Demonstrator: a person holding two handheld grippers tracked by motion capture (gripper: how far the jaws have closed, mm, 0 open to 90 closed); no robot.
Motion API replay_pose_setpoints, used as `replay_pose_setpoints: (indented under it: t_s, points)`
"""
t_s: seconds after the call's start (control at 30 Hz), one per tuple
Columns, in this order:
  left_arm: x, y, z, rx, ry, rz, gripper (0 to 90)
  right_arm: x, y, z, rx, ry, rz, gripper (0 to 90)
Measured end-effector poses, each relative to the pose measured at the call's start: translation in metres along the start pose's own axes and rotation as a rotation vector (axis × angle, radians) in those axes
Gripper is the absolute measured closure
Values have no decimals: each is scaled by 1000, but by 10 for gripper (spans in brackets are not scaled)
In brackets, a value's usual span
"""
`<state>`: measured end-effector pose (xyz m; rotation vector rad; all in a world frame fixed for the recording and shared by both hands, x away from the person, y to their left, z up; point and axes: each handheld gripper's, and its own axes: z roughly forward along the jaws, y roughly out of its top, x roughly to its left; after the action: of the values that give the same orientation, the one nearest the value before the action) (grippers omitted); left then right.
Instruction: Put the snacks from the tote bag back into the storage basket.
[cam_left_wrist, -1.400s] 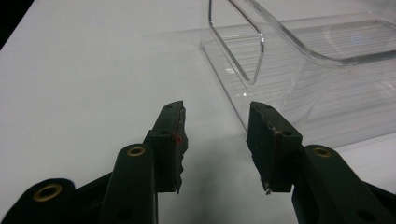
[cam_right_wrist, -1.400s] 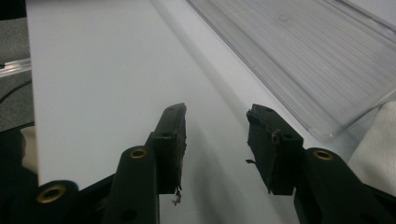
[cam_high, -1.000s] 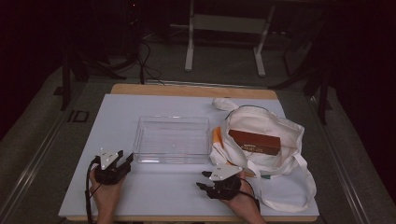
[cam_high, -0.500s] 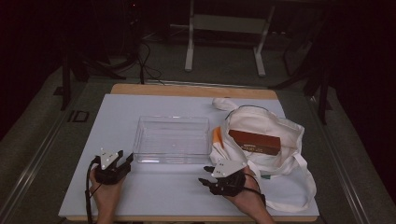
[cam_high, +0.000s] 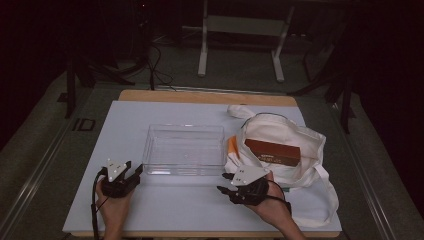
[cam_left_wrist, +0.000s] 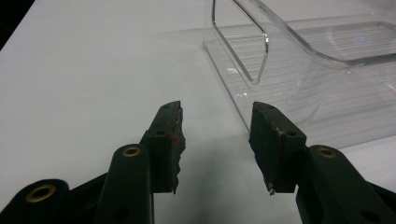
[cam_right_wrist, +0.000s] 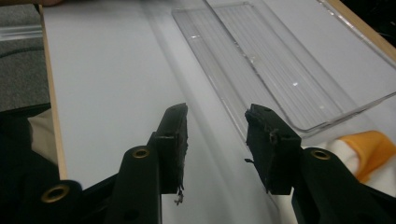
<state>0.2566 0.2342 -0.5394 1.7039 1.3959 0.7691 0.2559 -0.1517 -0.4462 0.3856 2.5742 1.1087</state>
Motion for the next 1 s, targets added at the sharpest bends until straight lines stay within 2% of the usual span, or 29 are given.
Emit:
replay_pose_setpoints:
  t_s: [0.53,1.0]
  points:
    - [0,0,0,-2,-5,-2,547,-16,9,-18,57,-16,-67,575]
    - [0,0,0,-3,-2,-1,545,-28,13,-29,74,-22,-88,572]
